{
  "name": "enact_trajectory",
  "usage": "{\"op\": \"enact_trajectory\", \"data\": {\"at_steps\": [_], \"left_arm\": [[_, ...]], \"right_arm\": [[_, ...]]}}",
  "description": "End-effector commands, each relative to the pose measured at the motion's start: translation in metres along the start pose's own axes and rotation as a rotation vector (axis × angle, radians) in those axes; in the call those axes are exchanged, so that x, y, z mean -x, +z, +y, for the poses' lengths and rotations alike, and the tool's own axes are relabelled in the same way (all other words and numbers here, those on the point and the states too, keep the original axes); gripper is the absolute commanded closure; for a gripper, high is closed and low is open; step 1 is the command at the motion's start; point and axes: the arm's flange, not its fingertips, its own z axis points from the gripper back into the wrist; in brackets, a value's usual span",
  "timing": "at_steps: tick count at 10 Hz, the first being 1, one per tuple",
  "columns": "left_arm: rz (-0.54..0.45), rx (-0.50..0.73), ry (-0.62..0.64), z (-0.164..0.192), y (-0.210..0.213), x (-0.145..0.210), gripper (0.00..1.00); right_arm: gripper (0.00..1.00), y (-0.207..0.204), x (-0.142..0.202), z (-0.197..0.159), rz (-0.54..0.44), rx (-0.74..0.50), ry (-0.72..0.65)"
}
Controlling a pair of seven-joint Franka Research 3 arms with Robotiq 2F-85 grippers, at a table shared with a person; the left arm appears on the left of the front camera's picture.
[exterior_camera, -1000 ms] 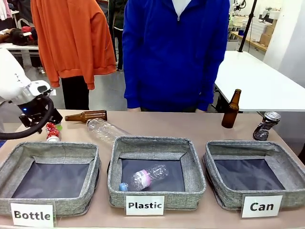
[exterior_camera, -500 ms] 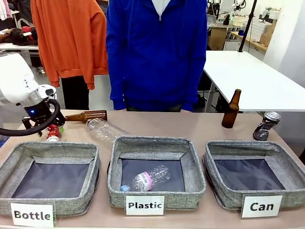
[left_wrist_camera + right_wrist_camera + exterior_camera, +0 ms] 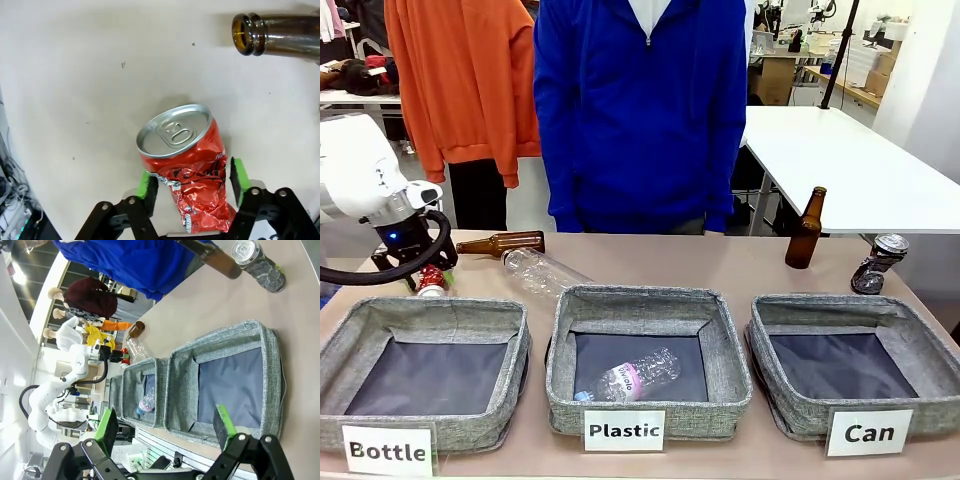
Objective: Sort the can waste into the basket.
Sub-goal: Pick up the can waste from the table and place it in the right Fabric basket.
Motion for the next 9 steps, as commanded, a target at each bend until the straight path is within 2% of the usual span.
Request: {"op": "enact_trajectory", "data": {"at_steps": [1, 2, 3, 4, 5, 7, 8, 9], "left_arm": [[0.008, -0.019, 0.029, -0.002, 0.005, -0.002, 1.0], [-0.001, -0.021, 0.03, -0.003, 0.006, -0.001, 1.0], [-0.01, -0.024, 0.032, -0.002, 0.007, 0.0, 0.87], [-0.022, -0.02, 0.035, -0.001, 0.01, 0.001, 0.96], [-0.032, -0.009, 0.036, -0.001, 0.014, 0.002, 1.0], [-0.072, -0.003, 0.023, -0.001, 0.031, 0.006, 1.0], [-0.123, 0.021, 0.011, 0.005, 0.057, 0.013, 1.0], [-0.196, 0.064, -0.025, 0.015, 0.101, 0.03, 1.0]], "right_arm": [[0.0, 0.002, -0.004, 0.0, -0.018, -0.025, 0.025], [0.0, 0.002, -0.004, 0.0, -0.018, -0.025, 0.025], [0.0, 0.002, -0.004, 0.0, -0.018, -0.025, 0.025], [0.0, 0.002, -0.004, 0.0, -0.018, -0.025, 0.025], [0.0, 0.002, -0.004, 0.0, -0.018, -0.025, 0.025], [0.0, 0.002, -0.004, 0.0, -0.018, -0.025, 0.025], [0.0, 0.002, -0.004, 0.0, -0.018, -0.025, 0.025], [0.0, 0.002, -0.004, 0.0, -0.018, -0.025, 0.025]]}}
